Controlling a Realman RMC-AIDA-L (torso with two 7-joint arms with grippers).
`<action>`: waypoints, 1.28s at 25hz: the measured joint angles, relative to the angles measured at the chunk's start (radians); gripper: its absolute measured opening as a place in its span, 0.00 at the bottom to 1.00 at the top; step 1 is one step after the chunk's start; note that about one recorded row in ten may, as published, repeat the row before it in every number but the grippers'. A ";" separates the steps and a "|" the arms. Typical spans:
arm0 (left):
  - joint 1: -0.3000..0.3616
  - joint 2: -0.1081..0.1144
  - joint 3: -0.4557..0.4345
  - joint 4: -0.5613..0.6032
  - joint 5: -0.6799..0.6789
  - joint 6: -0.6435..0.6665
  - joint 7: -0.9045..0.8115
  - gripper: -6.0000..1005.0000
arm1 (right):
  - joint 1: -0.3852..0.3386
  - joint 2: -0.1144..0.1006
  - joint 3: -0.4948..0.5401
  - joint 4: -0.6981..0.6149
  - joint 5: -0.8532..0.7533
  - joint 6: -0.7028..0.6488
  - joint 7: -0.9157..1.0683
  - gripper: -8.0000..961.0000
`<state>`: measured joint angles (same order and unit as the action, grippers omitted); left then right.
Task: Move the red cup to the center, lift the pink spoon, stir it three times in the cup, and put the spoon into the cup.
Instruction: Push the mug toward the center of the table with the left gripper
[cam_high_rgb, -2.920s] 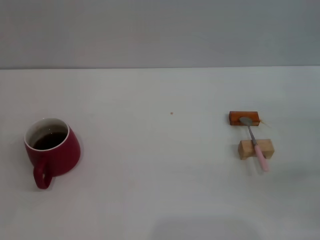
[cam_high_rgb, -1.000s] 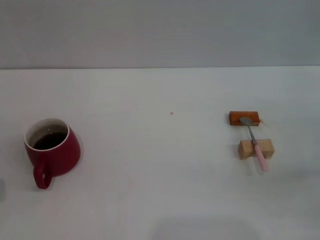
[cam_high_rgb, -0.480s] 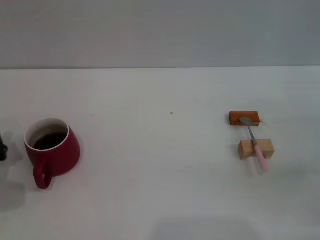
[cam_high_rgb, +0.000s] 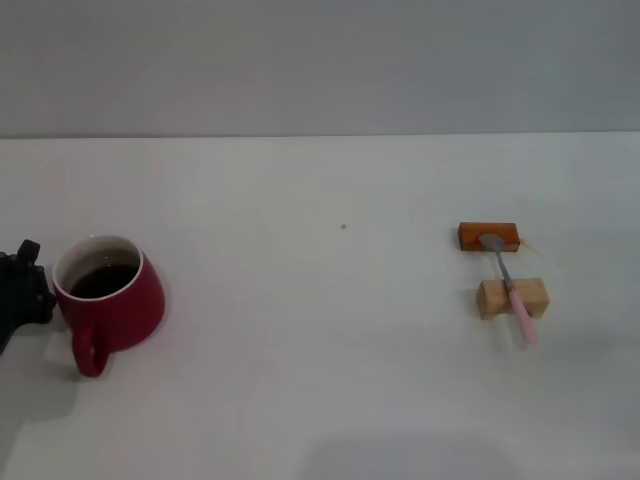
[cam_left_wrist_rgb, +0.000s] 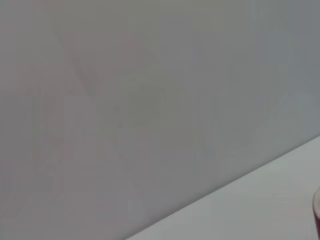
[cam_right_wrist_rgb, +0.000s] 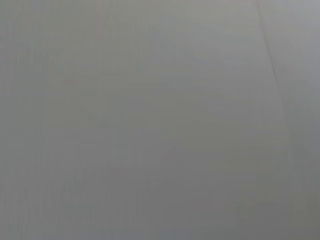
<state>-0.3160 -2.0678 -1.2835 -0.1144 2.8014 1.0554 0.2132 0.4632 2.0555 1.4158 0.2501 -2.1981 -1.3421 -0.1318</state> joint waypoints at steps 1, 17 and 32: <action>-0.001 0.000 0.005 -0.001 0.000 0.000 0.000 0.04 | 0.000 0.000 0.000 0.000 0.000 0.000 0.000 0.77; 0.000 -0.006 0.180 -0.081 -0.004 -0.002 -0.010 0.06 | -0.001 -0.002 0.000 0.000 0.000 -0.005 0.000 0.77; 0.003 -0.011 0.323 -0.181 -0.008 -0.031 -0.017 0.08 | 0.000 -0.002 0.000 0.002 -0.001 -0.008 0.000 0.77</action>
<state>-0.3134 -2.0787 -0.9600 -0.2953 2.7932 1.0248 0.1966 0.4633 2.0539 1.4158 0.2516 -2.1991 -1.3499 -0.1319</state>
